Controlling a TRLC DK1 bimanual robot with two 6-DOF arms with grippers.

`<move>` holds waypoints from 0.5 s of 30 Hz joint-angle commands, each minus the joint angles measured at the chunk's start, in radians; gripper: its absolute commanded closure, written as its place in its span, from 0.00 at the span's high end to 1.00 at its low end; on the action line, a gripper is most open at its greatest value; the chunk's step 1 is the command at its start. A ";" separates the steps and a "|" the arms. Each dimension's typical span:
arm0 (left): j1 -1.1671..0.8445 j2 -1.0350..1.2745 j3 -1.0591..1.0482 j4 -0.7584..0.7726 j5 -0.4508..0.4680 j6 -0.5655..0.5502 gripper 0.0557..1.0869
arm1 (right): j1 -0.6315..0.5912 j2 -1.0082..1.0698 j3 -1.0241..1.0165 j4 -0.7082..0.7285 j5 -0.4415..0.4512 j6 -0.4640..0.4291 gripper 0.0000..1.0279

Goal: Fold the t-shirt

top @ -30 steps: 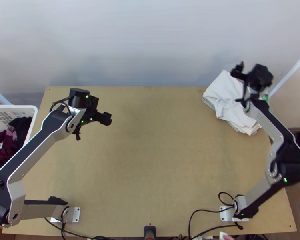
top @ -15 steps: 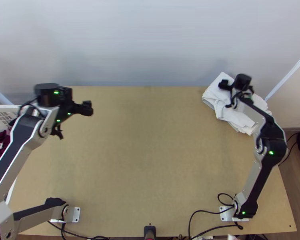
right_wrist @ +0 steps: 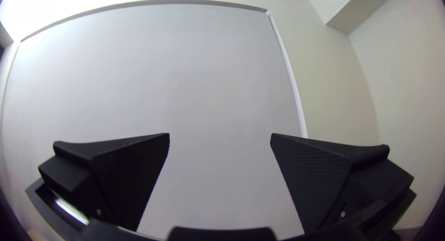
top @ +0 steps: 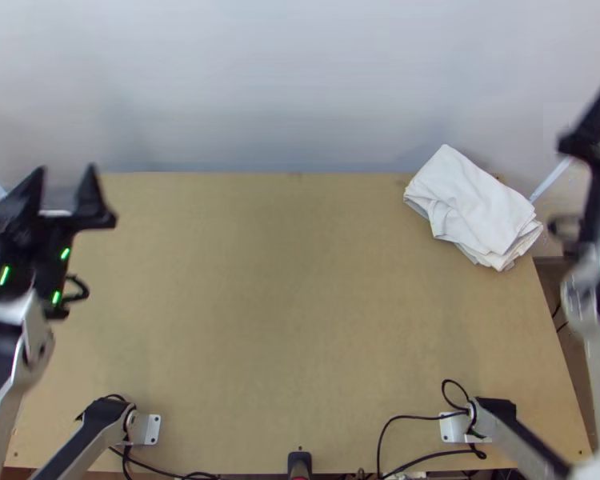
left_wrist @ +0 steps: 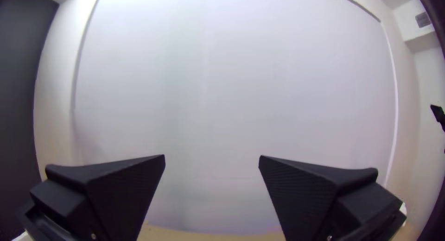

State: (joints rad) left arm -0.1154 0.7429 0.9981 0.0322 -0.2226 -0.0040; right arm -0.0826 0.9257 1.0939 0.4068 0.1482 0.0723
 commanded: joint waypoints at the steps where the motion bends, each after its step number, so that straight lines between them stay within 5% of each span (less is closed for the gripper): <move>1: 0.031 -0.172 -0.148 0.107 -0.012 -0.002 0.95 | 0.004 -0.234 -0.247 0.012 -0.065 -0.012 0.96; 7: 0.106 -0.424 -0.415 0.152 -0.008 0.027 0.95 | 0.010 -0.633 -0.657 0.064 -0.156 -0.121 0.96; 15: 0.157 -0.510 -0.678 0.193 -0.040 -0.024 0.95 | 0.092 -0.892 -1.014 0.067 -0.173 -0.117 0.96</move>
State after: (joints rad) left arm 0.0322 0.2562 0.3931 0.1902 -0.2451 -0.0013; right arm -0.0166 0.1024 0.1802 0.4595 -0.0170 -0.0349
